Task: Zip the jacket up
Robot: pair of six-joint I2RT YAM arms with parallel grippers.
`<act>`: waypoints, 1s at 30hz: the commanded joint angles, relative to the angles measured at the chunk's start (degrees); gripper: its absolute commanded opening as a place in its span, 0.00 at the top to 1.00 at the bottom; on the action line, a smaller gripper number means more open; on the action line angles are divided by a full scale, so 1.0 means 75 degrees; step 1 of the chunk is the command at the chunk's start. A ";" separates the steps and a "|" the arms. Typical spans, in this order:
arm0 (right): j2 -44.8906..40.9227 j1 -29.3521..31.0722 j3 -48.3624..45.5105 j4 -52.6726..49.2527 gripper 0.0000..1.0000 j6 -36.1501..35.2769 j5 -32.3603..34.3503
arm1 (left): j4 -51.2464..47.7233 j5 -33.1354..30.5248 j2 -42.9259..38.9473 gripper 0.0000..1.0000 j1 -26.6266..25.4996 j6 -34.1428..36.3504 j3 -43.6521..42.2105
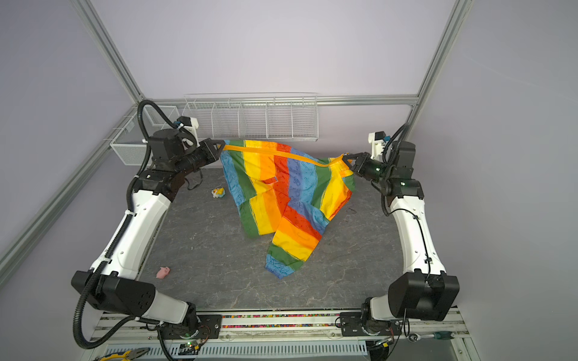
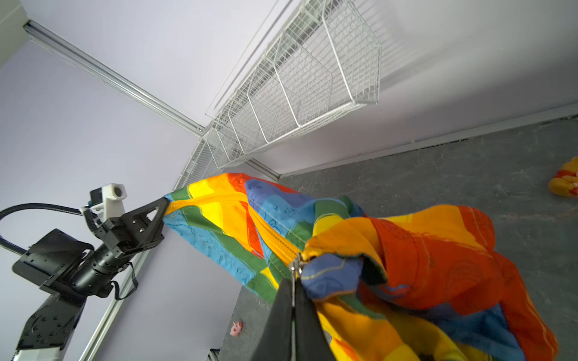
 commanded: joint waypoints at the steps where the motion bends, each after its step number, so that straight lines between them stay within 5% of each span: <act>1: -0.0311 -0.0010 -0.1228 -0.0378 0.93 -0.0490 -0.0217 | -0.0103 0.0074 -0.0663 1.00 0.0039 -0.0042 -0.1610; 7: -0.0972 0.0093 -0.4166 -0.0249 0.93 -0.0914 -0.0060 | 0.0764 0.0423 -0.2076 1.00 0.0039 -0.0911 -0.5722; 11: -0.0717 0.0264 -0.5580 -0.0050 0.93 -0.1241 0.0210 | 0.1302 0.0218 -0.2389 1.00 0.0039 -0.1216 -0.7433; 13: -0.0485 0.0245 -0.5826 -0.0037 0.82 -0.1360 0.0387 | 0.1470 -0.0028 -0.2307 1.00 0.0039 -0.1279 -0.7939; 14: -0.0423 0.0233 -0.5854 -0.0054 0.73 -0.1396 0.0445 | 0.1436 -0.0135 -0.2250 0.98 0.0039 -0.1277 -0.8033; 17: -0.0617 0.0086 -0.5698 -0.0348 0.43 -0.1436 0.0779 | 0.0739 -0.0530 -0.2203 0.62 0.0051 -0.1226 -0.7805; 20: -0.1159 -0.0125 -0.5251 -0.0936 0.28 -0.1529 0.1444 | -0.0018 -0.0959 -0.2459 0.40 0.0051 -0.1058 -0.7324; 21: -0.1350 -0.0190 -0.5061 -0.1180 0.24 -0.1553 0.1706 | -0.0184 -0.1069 -0.2595 0.24 0.0051 -0.1011 -0.7175; 27: -0.2029 -0.0337 -0.3702 -0.2261 0.02 -0.1632 0.3572 | -0.0312 -0.1608 -0.3535 0.16 0.0051 -0.0582 -0.6646; 30: -0.2127 -0.0409 -0.3132 -0.2546 0.05 -0.1262 0.4777 | -0.0244 -0.1838 -0.3910 0.14 0.0051 -0.0199 -0.6244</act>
